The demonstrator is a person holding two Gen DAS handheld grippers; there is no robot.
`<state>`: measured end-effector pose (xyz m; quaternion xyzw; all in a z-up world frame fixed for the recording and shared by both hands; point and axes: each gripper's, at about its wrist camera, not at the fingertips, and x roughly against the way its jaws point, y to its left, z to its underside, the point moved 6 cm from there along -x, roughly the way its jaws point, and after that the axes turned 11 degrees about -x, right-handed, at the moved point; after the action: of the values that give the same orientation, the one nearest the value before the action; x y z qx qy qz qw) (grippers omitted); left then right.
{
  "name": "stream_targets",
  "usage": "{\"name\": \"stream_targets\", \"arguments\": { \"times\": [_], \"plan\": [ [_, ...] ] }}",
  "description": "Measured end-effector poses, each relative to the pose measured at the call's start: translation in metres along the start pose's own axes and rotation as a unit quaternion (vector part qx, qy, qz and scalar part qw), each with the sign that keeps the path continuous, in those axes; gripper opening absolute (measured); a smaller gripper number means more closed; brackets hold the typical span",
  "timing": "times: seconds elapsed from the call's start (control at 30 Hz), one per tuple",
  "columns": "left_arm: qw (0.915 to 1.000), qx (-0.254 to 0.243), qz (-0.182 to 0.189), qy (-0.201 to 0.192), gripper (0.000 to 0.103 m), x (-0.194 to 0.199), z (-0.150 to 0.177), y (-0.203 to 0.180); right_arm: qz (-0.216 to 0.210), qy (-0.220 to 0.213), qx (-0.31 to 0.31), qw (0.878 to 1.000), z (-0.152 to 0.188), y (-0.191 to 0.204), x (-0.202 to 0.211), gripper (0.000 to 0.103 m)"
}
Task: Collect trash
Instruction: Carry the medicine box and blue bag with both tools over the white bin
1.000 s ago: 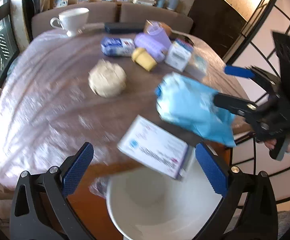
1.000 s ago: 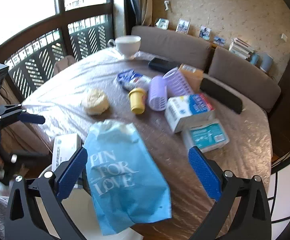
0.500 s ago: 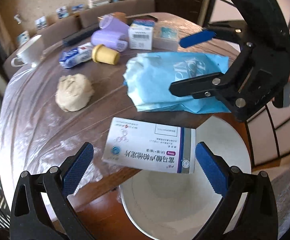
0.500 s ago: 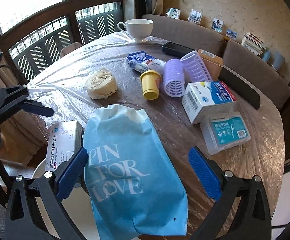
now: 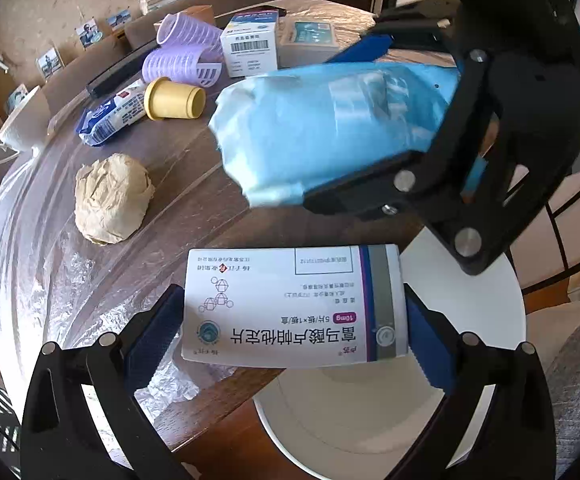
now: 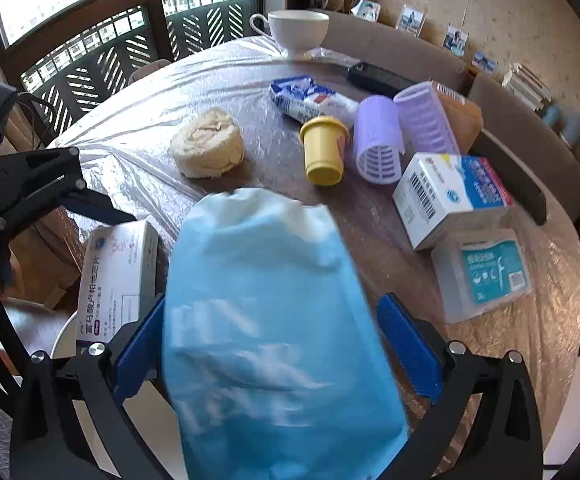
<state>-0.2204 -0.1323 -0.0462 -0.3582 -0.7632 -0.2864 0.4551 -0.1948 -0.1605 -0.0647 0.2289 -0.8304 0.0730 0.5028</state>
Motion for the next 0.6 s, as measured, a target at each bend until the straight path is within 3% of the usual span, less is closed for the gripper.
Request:
{"name": "stream_targets", "arguments": {
  "times": [0.07,0.13,0.27,0.43,0.6],
  "plan": [
    [1.0,0.003,-0.005,-0.003,0.102,0.002,-0.001,0.002,-0.03,0.001,-0.01,0.999,0.002,0.001,0.002,0.099],
    [0.9999,0.002,-0.01,-0.008,0.097,0.006,0.001,0.003,-0.046,0.003,-0.017,0.999,0.004,0.001,0.005,0.084],
    [0.9998,-0.002,-0.015,-0.011,0.097,0.007,0.0,0.006,-0.061,-0.004,-0.037,0.997,0.005,-0.001,0.01,0.068],
    [0.9993,0.008,-0.031,-0.02,0.097,0.011,-0.002,0.006,-0.067,-0.024,-0.079,0.994,0.005,-0.009,0.019,0.066],
    [0.9959,0.07,-0.039,-0.041,0.097,0.024,0.002,0.021,-0.069,-0.047,-0.126,0.988,0.008,-0.019,0.031,0.066]
  ]
}}
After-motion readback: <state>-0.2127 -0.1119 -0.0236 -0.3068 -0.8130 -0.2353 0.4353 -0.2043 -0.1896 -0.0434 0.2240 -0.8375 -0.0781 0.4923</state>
